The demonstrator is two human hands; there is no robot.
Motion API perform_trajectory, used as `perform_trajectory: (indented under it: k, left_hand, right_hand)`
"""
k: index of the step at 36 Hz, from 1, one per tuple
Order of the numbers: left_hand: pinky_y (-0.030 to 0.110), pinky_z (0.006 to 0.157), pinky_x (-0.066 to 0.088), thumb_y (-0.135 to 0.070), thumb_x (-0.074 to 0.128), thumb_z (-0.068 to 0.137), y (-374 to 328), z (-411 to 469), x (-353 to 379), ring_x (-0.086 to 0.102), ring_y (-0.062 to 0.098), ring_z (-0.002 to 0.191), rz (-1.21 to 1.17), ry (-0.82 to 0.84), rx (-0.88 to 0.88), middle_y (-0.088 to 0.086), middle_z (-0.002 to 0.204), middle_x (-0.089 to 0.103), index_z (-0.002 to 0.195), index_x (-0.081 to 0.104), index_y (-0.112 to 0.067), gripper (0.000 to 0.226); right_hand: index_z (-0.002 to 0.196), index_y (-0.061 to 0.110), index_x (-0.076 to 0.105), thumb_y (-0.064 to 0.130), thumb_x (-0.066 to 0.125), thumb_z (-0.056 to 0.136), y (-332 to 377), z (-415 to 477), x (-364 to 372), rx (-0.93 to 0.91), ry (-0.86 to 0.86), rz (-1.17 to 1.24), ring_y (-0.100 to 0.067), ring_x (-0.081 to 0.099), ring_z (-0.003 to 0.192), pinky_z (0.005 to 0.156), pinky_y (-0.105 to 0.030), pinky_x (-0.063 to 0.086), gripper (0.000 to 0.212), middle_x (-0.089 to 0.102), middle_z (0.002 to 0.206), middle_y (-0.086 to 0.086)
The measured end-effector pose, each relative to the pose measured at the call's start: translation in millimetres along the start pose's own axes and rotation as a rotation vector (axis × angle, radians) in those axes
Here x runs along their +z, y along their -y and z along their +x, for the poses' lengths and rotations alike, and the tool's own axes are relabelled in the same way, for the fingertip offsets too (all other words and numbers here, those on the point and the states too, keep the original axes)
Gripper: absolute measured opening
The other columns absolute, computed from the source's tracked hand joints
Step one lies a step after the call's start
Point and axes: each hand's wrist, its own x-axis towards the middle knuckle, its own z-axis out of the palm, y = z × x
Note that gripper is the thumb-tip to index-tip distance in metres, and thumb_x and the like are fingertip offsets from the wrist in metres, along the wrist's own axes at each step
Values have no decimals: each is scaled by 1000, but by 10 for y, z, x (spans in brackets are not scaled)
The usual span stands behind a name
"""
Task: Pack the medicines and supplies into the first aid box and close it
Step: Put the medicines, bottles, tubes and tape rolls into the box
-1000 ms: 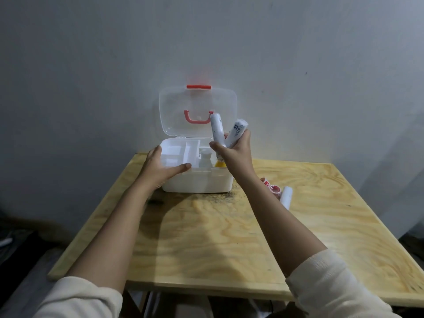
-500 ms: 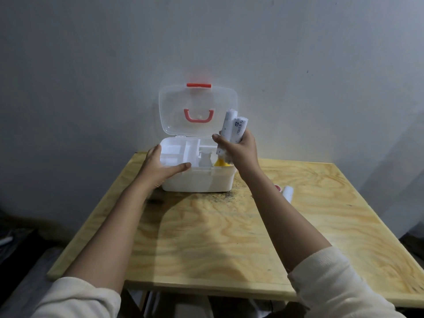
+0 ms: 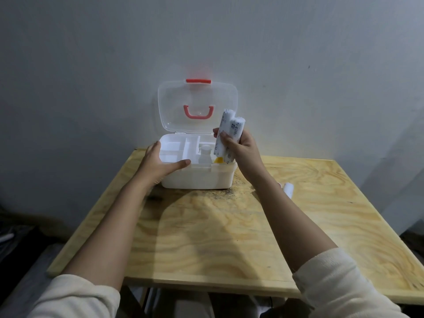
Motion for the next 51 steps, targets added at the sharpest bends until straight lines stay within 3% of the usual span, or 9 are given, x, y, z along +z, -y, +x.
perform_trajectory:
  k: [9, 18, 22, 33, 36, 40, 43, 46, 51]
  left_hand:
    - [49, 102, 46, -88, 70, 30, -1, -19, -17, 44, 23, 129, 0, 18, -22, -1, 144, 43, 143, 37, -27, 133]
    - [43, 100, 46, -75, 71, 39, -47, -40, 8, 44, 22, 126, 6, -9, -14, 0, 143, 42, 142, 38, -26, 119]
    - [48, 102, 46, -79, 72, 39, -19, -14, 4, 44, 22, 128, 18, -2, -19, -1, 144, 42, 142, 38, -26, 120]
    - [44, 101, 46, -76, 72, 42, -14, -27, -13, 46, 21, 126, 12, 2, 18, -2, 142, 44, 139, 43, -27, 112]
    - [43, 101, 46, -77, 72, 41, -13, -20, -14, 46, 21, 126, 15, 6, 19, -1, 141, 44, 138, 43, -27, 114]
    - [42, 101, 46, -83, 71, 37, -2, -7, -24, 46, 21, 126, 36, 6, 16, -1, 142, 44, 138, 43, -28, 119]
    - [43, 102, 45, -83, 70, 38, -8, 2, -22, 45, 21, 128, 49, 3, 15, -1, 143, 43, 139, 43, -27, 119]
    - [40, 101, 44, -80, 69, 39, -18, 6, -15, 43, 22, 129, 61, -2, 6, 0, 144, 42, 141, 41, -25, 119]
    - [40, 99, 46, -78, 72, 40, -5, 3, -8, 46, 21, 126, 27, 1, 12, -1, 140, 45, 138, 44, -27, 114]
  right_hand:
    - [123, 0, 49, 9, 52, 93, 27, -7, -4, -66, 48, -91, -12, 62, 98, 88, -36, 54, 32, 63, 111, -9]
    - [122, 0, 49, 7, 56, 90, -51, 33, 3, -48, 64, -163, -1, 64, 90, 77, -20, 56, 33, 64, 104, -3]
    - [117, 0, 50, 8, 58, 89, -59, 38, -11, -46, 83, -191, 9, 64, 79, 68, -12, 53, 30, 65, 96, 5]
    - [123, 2, 48, 12, 54, 93, -163, -23, -95, -10, 130, -163, 10, 64, 79, 66, -9, 50, 32, 65, 97, 7]
    - [121, 8, 49, 15, 58, 90, -149, -17, -104, -11, 111, -144, 5, 65, 86, 72, -15, 54, 32, 66, 101, 5]
    - [120, 30, 44, 21, 63, 87, -98, 12, -129, -91, 87, -181, -25, 62, 104, 87, -41, 55, 39, 59, 115, -11]
    - [122, 41, 38, 13, 62, 87, -9, 32, -146, -175, 102, -183, -22, 63, 100, 86, -33, 57, 51, 59, 113, -2]
    - [120, 30, 50, 11, 62, 87, 27, 39, -147, -220, 115, -276, -15, 61, 96, 85, -28, 55, 40, 60, 107, 6]
    - [107, 15, 63, 10, 65, 85, -39, 5, -160, -237, 43, -324, -15, 62, 91, 79, -30, 56, 22, 64, 104, 2]
